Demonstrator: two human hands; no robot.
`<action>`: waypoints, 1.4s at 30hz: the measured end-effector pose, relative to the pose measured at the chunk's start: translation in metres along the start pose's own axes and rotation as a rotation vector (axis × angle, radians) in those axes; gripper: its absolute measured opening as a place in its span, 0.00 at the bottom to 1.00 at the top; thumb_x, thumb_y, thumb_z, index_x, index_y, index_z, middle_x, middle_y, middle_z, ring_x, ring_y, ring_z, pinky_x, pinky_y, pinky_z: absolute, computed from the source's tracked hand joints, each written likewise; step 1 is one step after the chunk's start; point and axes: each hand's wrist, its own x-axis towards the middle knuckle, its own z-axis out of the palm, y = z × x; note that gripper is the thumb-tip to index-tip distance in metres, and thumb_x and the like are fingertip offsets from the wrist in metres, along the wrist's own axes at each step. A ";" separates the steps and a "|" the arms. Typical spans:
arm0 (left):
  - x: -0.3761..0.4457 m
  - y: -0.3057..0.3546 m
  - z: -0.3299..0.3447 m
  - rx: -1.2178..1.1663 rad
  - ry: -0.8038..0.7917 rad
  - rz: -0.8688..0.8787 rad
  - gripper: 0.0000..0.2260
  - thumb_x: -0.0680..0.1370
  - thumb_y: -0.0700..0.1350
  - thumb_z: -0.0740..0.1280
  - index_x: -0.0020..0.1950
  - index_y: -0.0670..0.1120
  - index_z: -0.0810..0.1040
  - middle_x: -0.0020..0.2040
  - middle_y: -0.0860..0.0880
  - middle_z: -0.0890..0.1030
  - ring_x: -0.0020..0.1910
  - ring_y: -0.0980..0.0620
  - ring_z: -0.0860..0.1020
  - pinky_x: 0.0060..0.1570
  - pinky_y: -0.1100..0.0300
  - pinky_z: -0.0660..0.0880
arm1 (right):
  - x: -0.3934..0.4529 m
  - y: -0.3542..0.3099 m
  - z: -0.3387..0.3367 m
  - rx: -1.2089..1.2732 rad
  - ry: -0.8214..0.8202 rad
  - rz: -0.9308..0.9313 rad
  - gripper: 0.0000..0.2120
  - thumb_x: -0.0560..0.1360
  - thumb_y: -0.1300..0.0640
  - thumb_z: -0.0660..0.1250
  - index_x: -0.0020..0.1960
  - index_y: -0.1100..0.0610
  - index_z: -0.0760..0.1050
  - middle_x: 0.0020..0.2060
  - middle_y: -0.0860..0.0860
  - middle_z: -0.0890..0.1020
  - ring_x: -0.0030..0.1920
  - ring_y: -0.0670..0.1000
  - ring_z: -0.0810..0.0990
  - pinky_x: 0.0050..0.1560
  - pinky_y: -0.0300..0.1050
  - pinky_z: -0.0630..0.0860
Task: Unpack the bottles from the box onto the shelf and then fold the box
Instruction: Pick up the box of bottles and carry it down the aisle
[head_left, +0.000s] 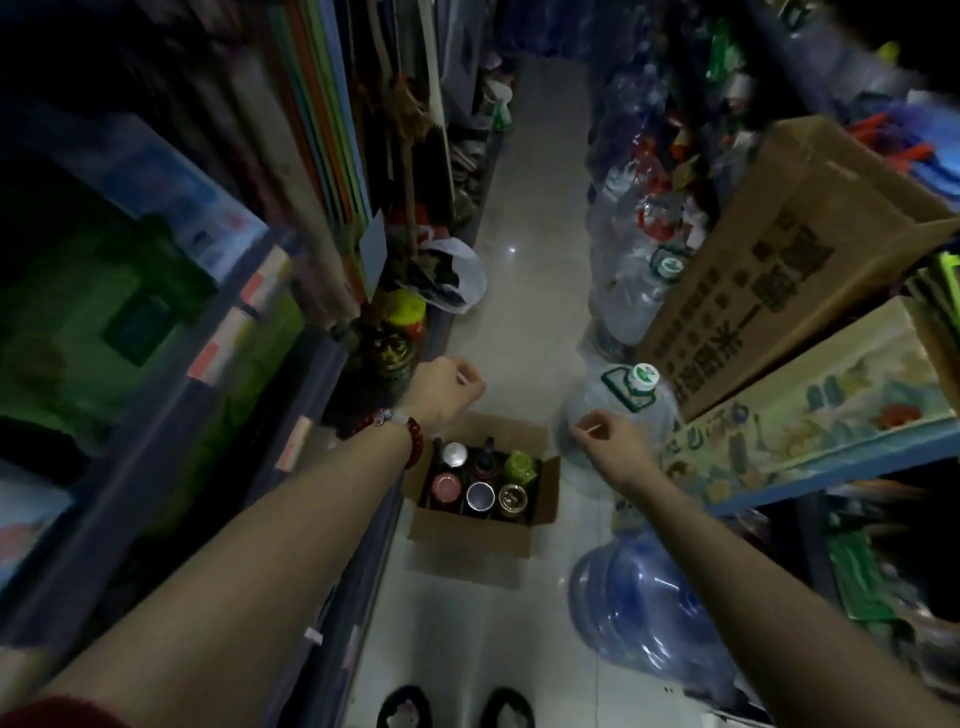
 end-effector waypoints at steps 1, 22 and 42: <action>0.009 -0.017 0.011 -0.010 -0.001 -0.017 0.10 0.77 0.46 0.67 0.54 0.42 0.80 0.53 0.44 0.82 0.53 0.47 0.80 0.50 0.60 0.73 | 0.011 0.013 0.013 0.016 0.000 0.012 0.11 0.77 0.55 0.66 0.52 0.63 0.79 0.46 0.57 0.82 0.48 0.54 0.79 0.48 0.46 0.72; 0.160 -0.359 0.247 -0.091 0.119 -0.185 0.33 0.68 0.62 0.70 0.66 0.45 0.72 0.63 0.43 0.76 0.61 0.44 0.76 0.62 0.48 0.73 | 0.169 0.287 0.285 -0.010 0.194 0.188 0.34 0.74 0.46 0.68 0.74 0.57 0.58 0.67 0.62 0.70 0.66 0.62 0.70 0.61 0.55 0.70; 0.260 -0.449 0.283 -0.333 0.100 -0.455 0.22 0.75 0.60 0.66 0.62 0.47 0.77 0.57 0.42 0.80 0.56 0.39 0.79 0.59 0.45 0.76 | 0.259 0.352 0.351 -0.038 0.294 0.306 0.16 0.79 0.56 0.61 0.64 0.60 0.66 0.51 0.63 0.80 0.50 0.64 0.78 0.43 0.49 0.71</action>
